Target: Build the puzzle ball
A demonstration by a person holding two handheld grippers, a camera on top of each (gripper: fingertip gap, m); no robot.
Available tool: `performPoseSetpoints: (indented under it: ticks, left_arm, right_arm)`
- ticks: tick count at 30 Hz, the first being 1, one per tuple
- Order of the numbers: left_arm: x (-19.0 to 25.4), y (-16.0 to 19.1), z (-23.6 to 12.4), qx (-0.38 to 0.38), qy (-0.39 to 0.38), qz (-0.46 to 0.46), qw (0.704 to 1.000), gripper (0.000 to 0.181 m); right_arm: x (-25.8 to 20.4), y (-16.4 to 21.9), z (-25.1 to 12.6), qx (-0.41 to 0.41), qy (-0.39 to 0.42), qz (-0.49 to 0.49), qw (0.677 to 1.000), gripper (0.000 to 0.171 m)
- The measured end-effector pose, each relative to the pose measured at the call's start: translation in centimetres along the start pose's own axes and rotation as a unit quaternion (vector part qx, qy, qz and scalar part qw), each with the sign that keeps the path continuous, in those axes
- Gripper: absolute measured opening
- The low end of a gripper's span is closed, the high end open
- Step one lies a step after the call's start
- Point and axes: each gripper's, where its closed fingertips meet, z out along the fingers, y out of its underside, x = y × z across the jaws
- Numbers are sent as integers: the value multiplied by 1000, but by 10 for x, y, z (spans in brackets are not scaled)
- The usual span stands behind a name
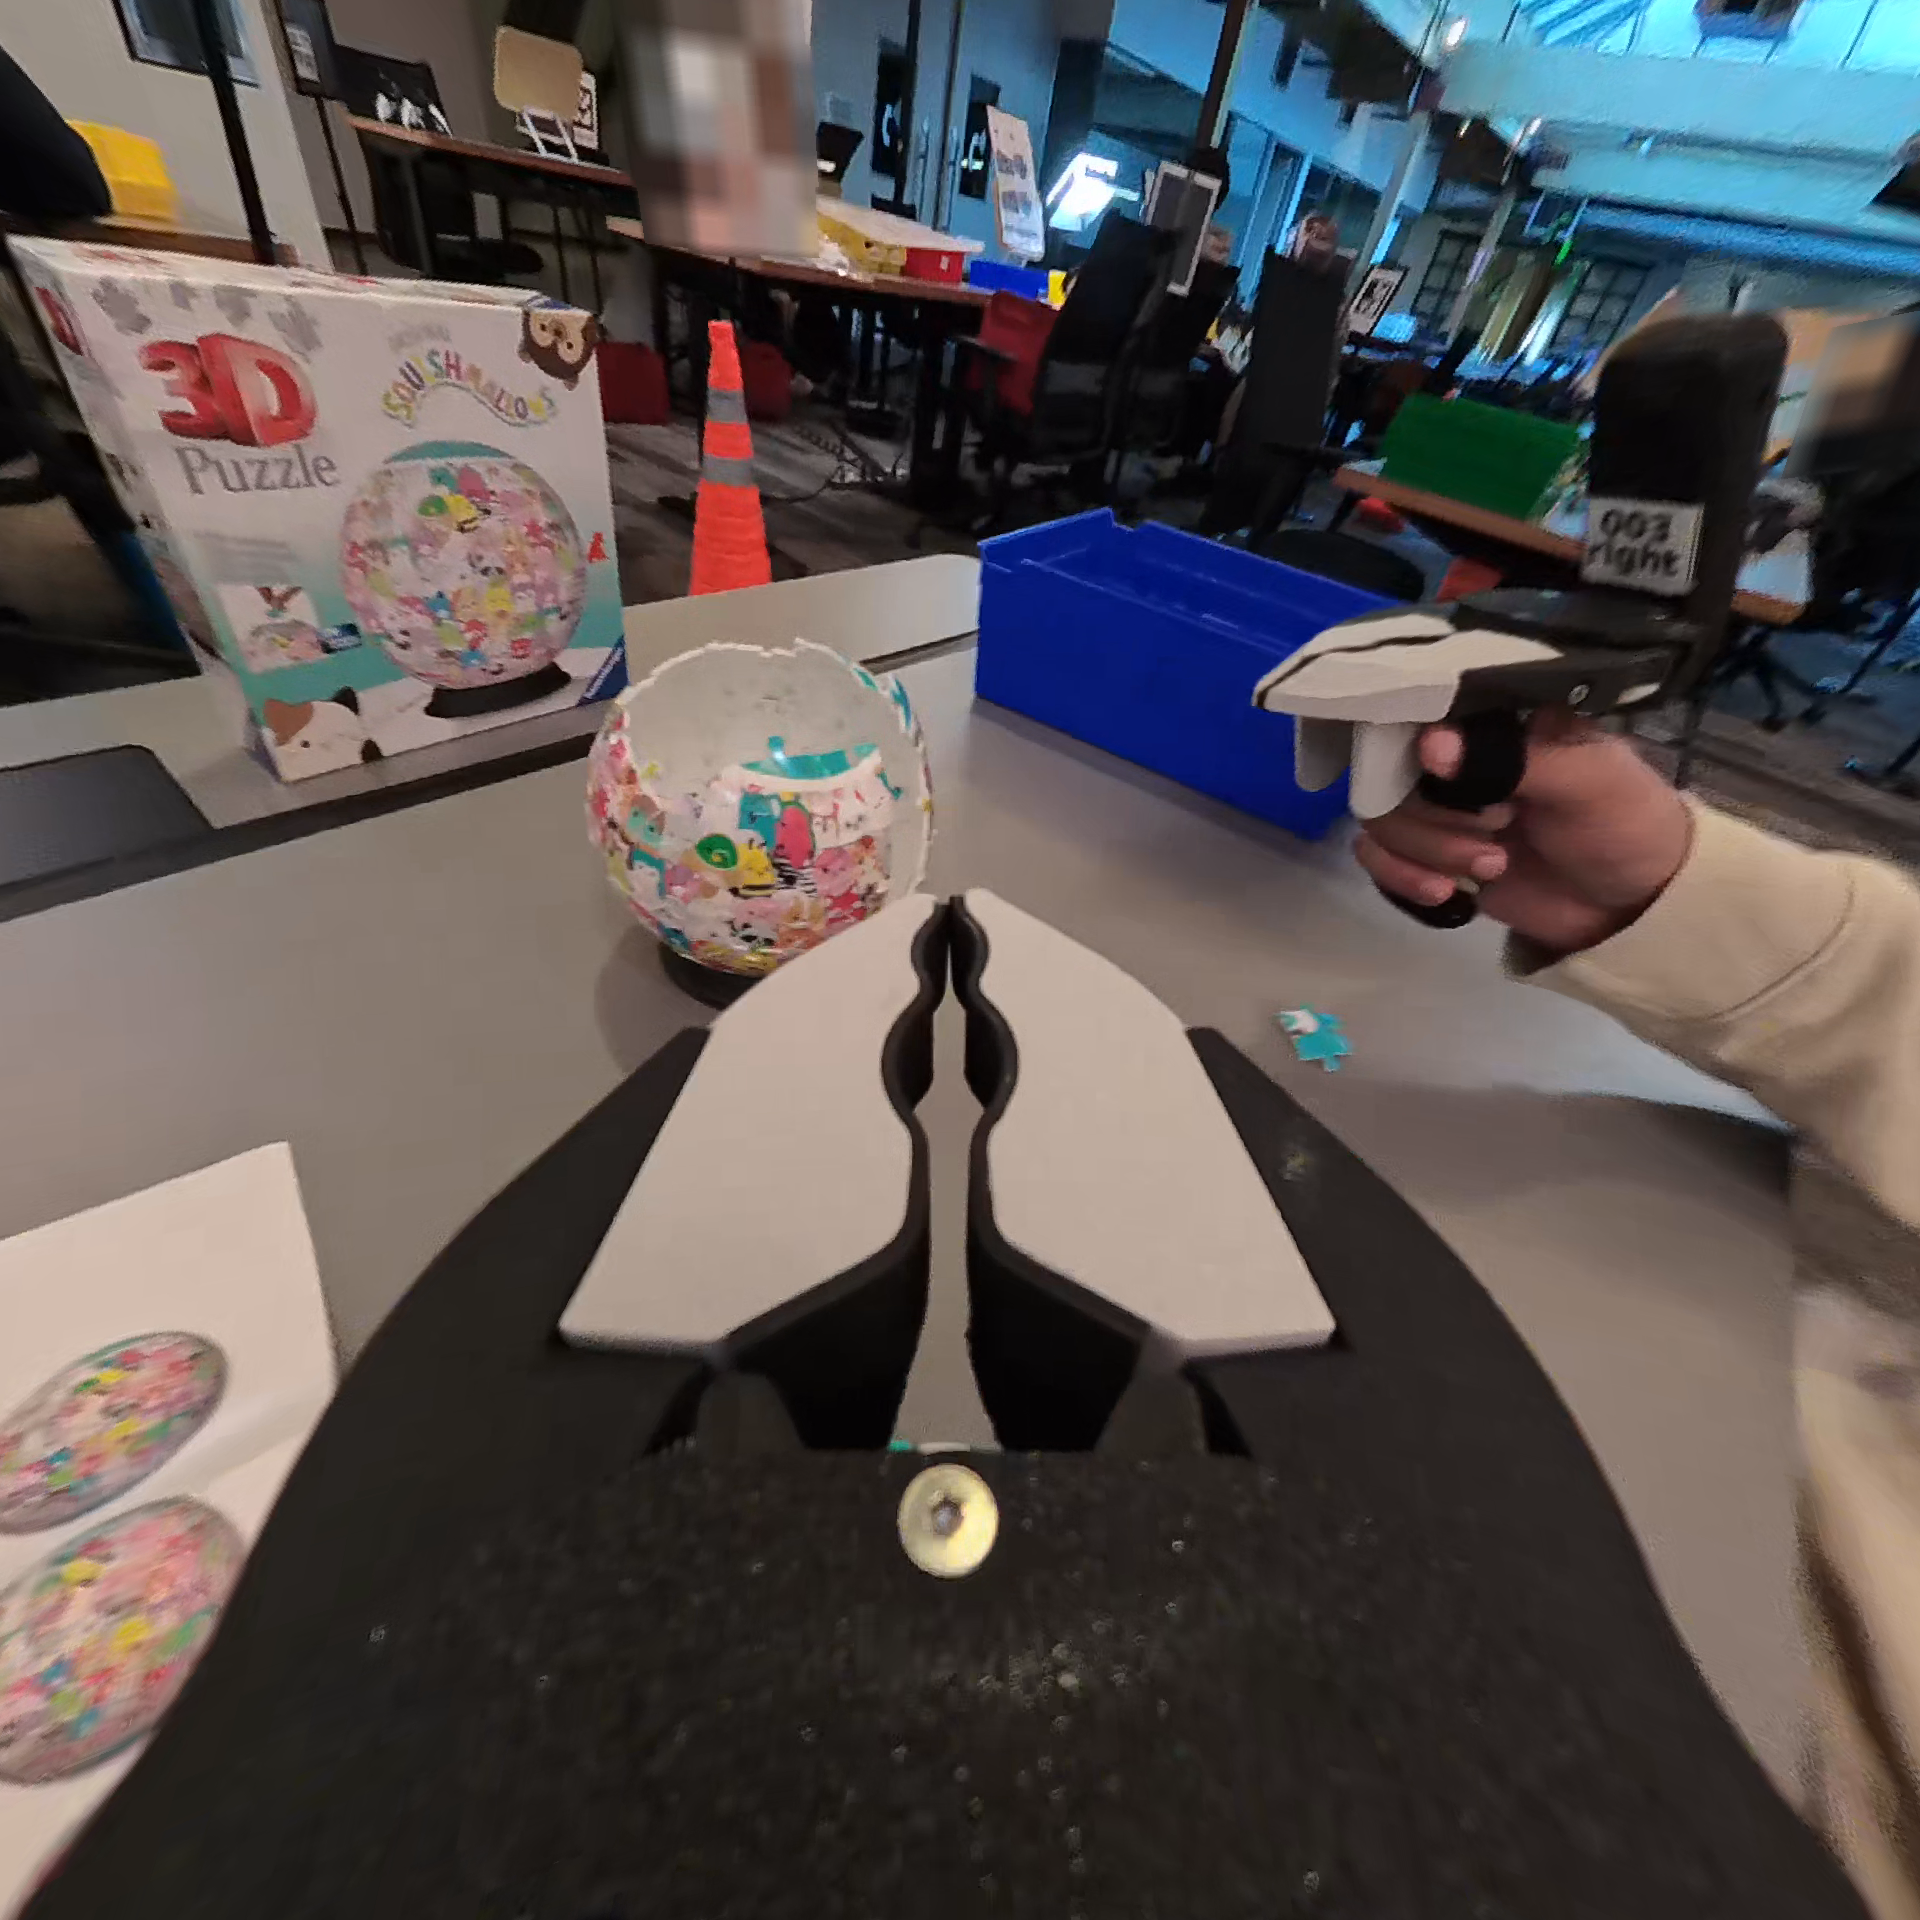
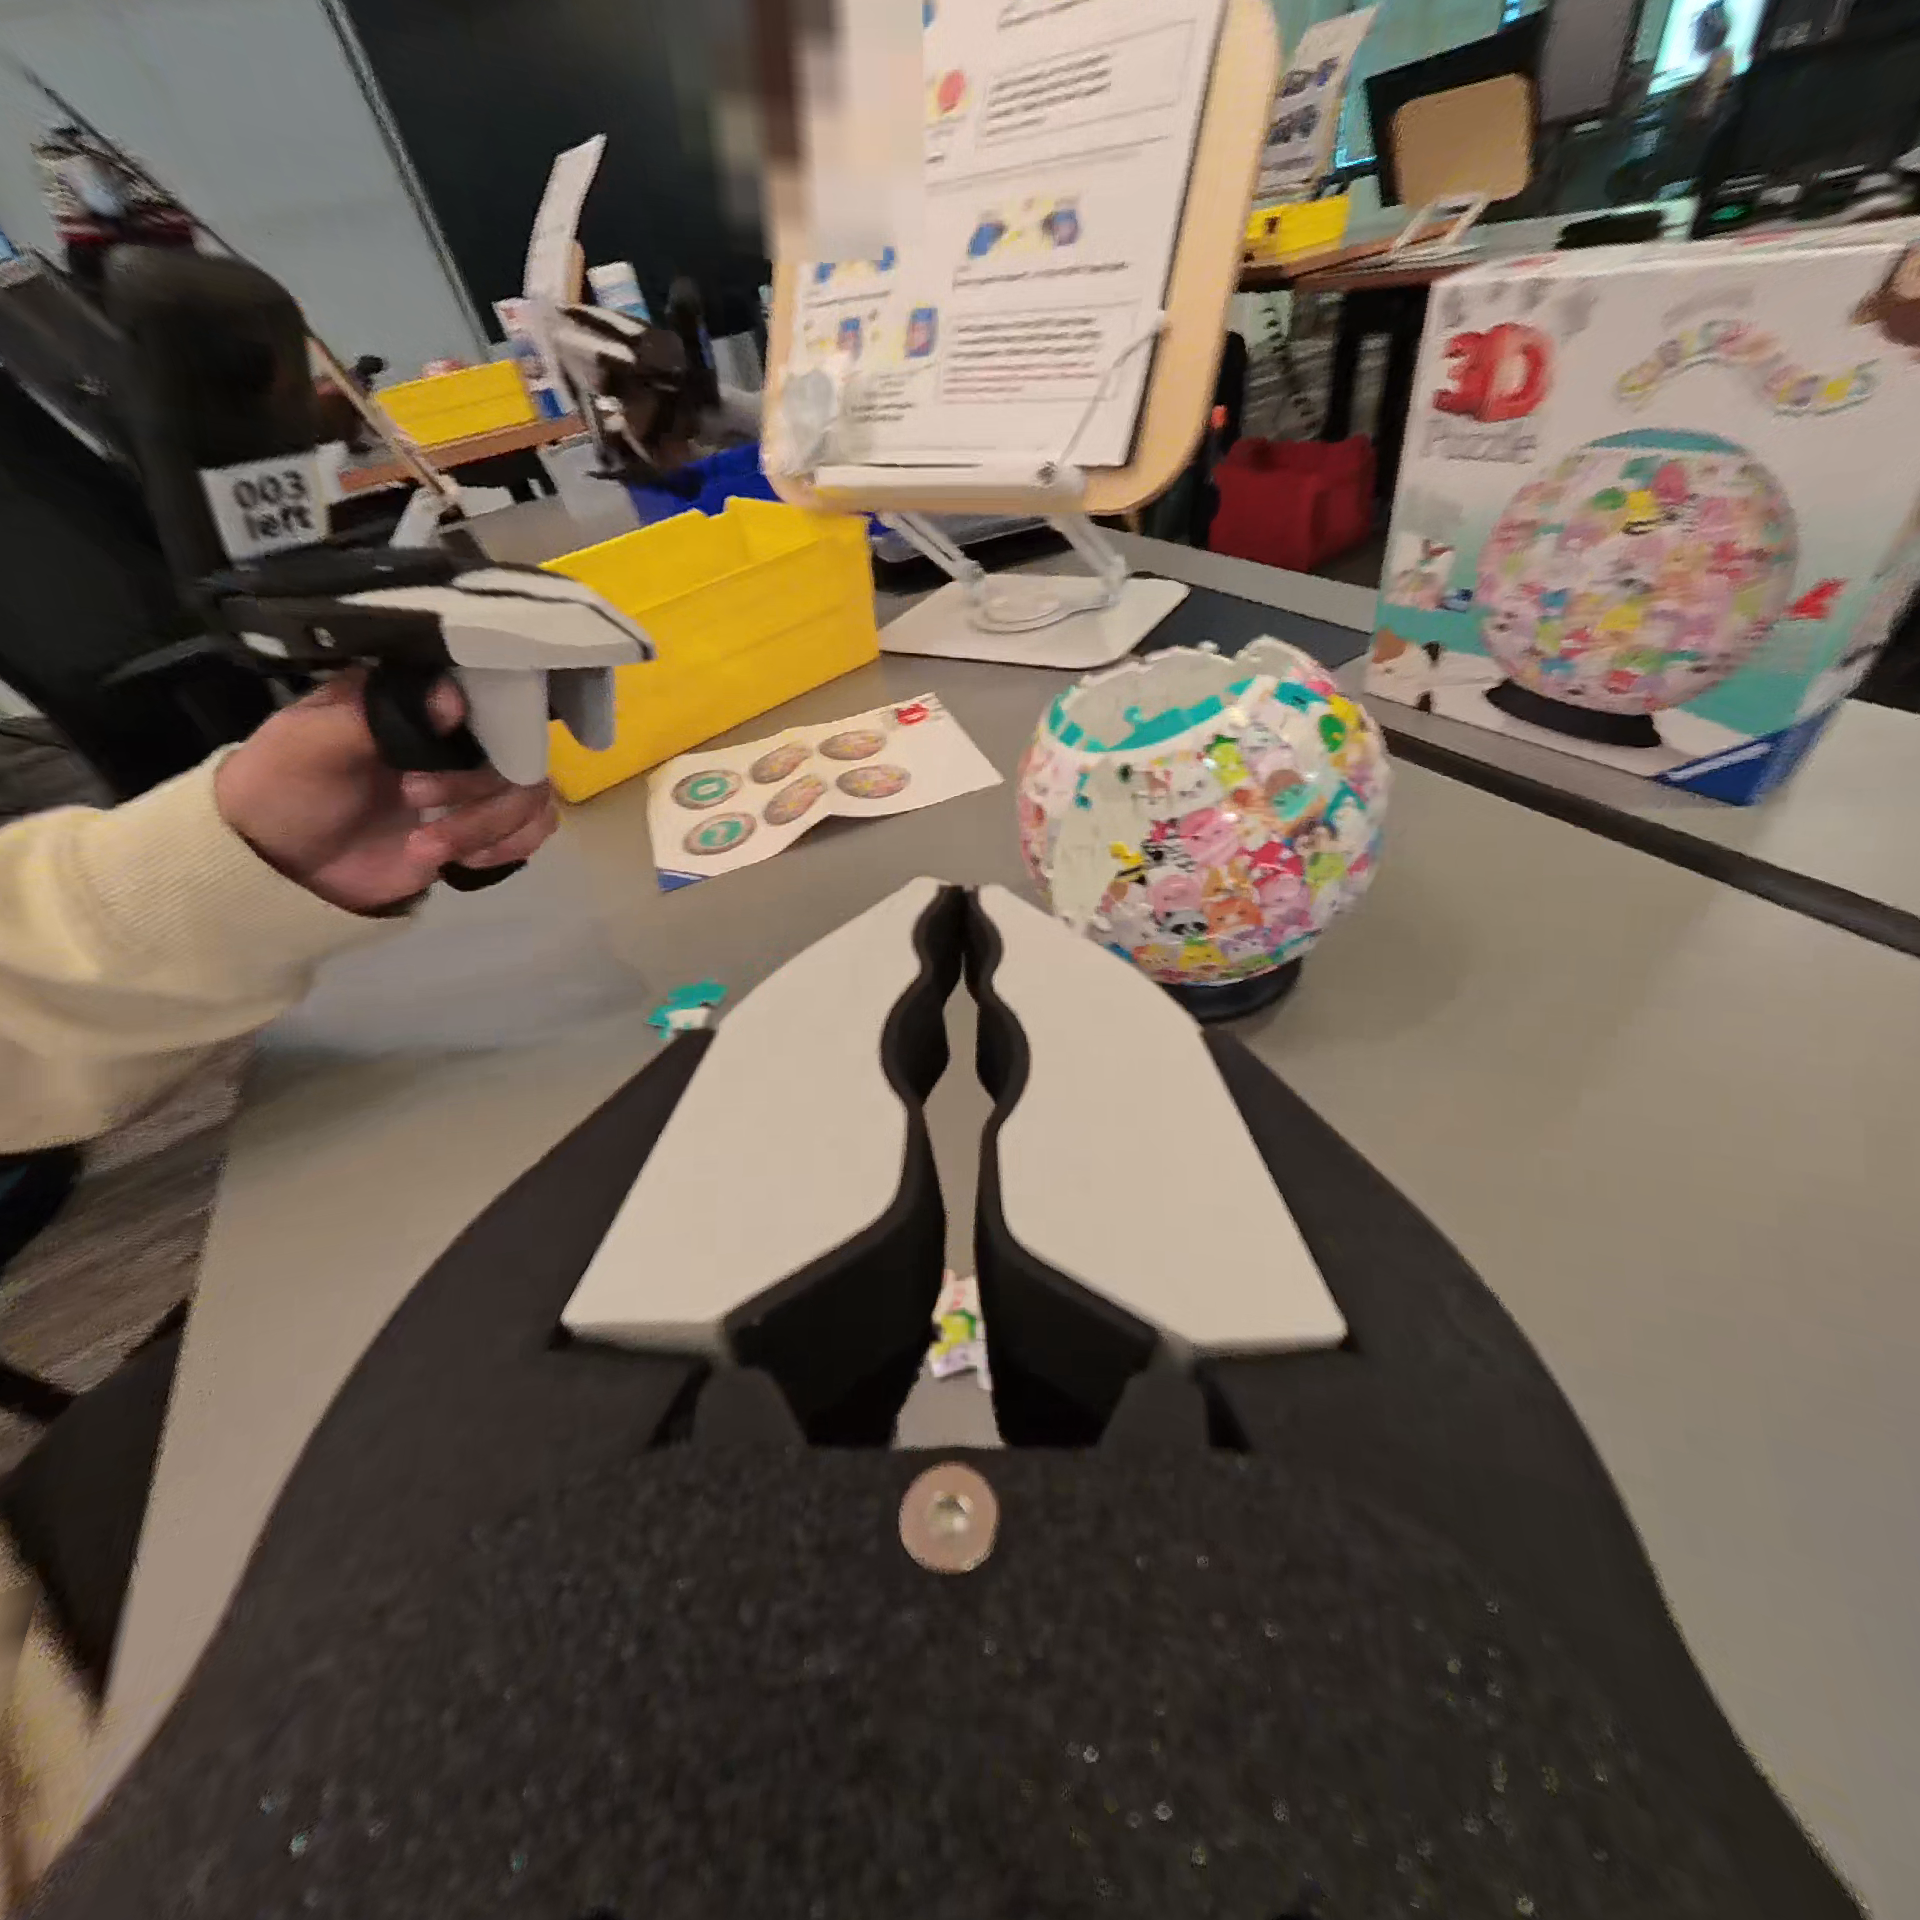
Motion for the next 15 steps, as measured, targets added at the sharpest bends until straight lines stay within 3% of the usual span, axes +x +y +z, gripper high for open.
performPoseSetpoints:
  ticks: [4, 6, 7, 8, 10, 13, 15]
  left_arm:
    - [-30, 17, 28, -38, -42, 40, 998, 0]
    - [-36, 34, 45, -80, -5, 4, 997, 9]
    - [-34, 45, 54, -110, 29, -24, 993, 27]
    - [-32, 55, 62, -145, 63, -58, 986, 49]
    - [-33, 71, 77, -198, 121, -128, 964, 96]
    - [-43, 72, 99, -209, 172, -190, 944, 104]
    - [-46, 67, 109, -202, 203, -219, 933, 106]
  right_arm:
    - [34, 21, 16, -42, 16, 21, 999, 0]
    - [51, 24, 29, -58, -21, 56, 997, 0]
    - [60, 29, 38, -73, -40, 66, 994, 16]
    - [76, 39, 49, -105, -33, 91, 990, 51]
    - [88, 56, 69, -161, -80, 177, 968, 92]
    - [94, 51, 99, -154, -160, 296, 929, 119]
    - [90, 46, 111, -152, -207, 322, 911, 124]
